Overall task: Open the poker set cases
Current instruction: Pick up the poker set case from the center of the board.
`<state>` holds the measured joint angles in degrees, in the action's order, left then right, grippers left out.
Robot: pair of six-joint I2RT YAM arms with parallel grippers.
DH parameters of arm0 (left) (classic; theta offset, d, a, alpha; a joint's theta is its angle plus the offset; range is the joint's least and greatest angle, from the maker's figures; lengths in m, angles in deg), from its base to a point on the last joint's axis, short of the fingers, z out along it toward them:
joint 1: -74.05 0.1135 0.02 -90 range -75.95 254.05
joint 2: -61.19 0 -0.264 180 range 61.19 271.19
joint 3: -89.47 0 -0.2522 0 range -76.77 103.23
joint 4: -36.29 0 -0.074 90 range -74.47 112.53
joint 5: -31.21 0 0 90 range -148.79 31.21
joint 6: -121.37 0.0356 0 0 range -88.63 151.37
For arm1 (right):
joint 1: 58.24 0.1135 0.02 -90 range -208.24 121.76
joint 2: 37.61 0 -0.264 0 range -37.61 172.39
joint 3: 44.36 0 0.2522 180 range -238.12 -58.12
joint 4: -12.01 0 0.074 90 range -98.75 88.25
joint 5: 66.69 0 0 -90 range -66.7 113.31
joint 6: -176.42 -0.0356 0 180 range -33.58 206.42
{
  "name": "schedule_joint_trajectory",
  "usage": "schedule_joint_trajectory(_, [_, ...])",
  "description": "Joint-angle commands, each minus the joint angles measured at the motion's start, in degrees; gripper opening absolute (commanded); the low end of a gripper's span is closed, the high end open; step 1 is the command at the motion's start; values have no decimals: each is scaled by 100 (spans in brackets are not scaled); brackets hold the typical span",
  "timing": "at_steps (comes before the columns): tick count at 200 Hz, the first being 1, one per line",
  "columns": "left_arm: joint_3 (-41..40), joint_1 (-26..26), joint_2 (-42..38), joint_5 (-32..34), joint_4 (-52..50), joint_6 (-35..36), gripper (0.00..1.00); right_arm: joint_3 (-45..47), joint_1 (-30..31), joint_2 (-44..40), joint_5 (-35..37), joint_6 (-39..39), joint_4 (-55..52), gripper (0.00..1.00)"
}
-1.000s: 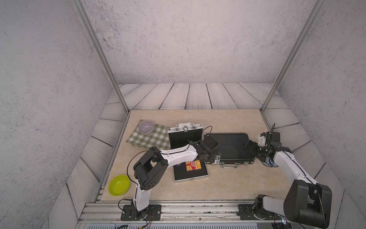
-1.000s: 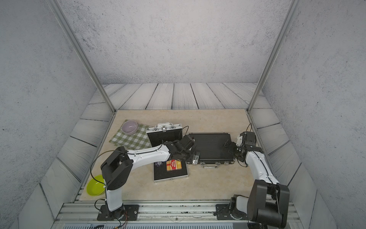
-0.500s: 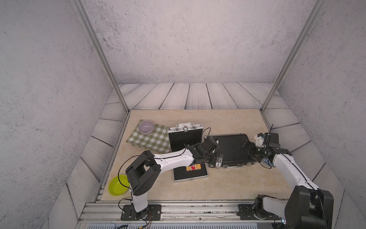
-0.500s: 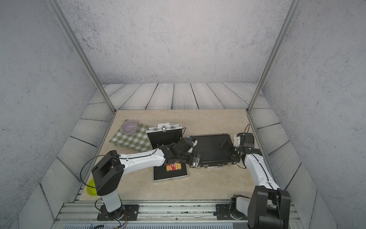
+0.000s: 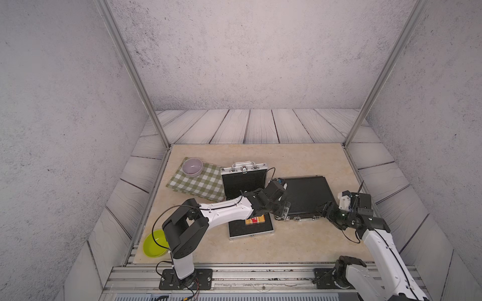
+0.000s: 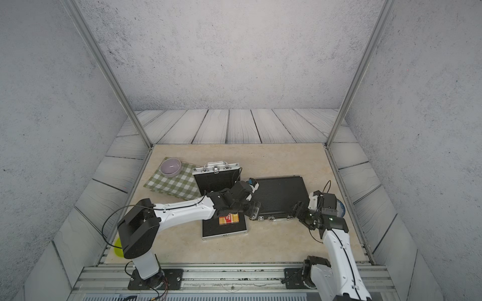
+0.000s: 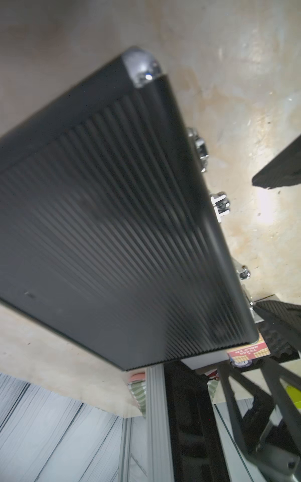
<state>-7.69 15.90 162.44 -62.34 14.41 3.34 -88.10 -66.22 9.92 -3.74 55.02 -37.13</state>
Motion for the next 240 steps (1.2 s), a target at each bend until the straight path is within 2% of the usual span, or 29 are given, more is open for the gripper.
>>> schedule_joint_trajectory(1, [224,-3,-63,138,130,490,73,352,30,-86,-229,-287,93,70])
schedule_joint_trajectory(11, [417,-3,75,47,54,560,66,552,34,-81,-327,-322,389,72])
schedule_joint_trajectory(21, [574,3,220,46,-17,532,65,706,31,-54,-360,-326,599,74])
schedule_joint_trajectory(51, [843,7,545,30,-92,485,65,1101,27,139,-447,-210,1247,80])
schedule_joint_trajectory(86, [976,61,823,48,-130,555,65,1407,34,358,-984,-266,2271,83])
schedule_joint_trajectory(130, [1190,242,1174,-24,-450,491,66,1586,30,344,-869,-638,2810,92])
schedule_joint_trajectory(171, [1629,373,1556,-60,-879,584,67,1781,29,270,-459,-916,3316,99])
schedule_joint_trajectory(203, [1865,455,1742,-86,-999,593,67,1951,33,366,-612,-1018,4091,99])
schedule_joint_trajectory(240, [2113,520,1943,-183,-1051,641,67,1970,30,553,-894,-1035,4522,99])
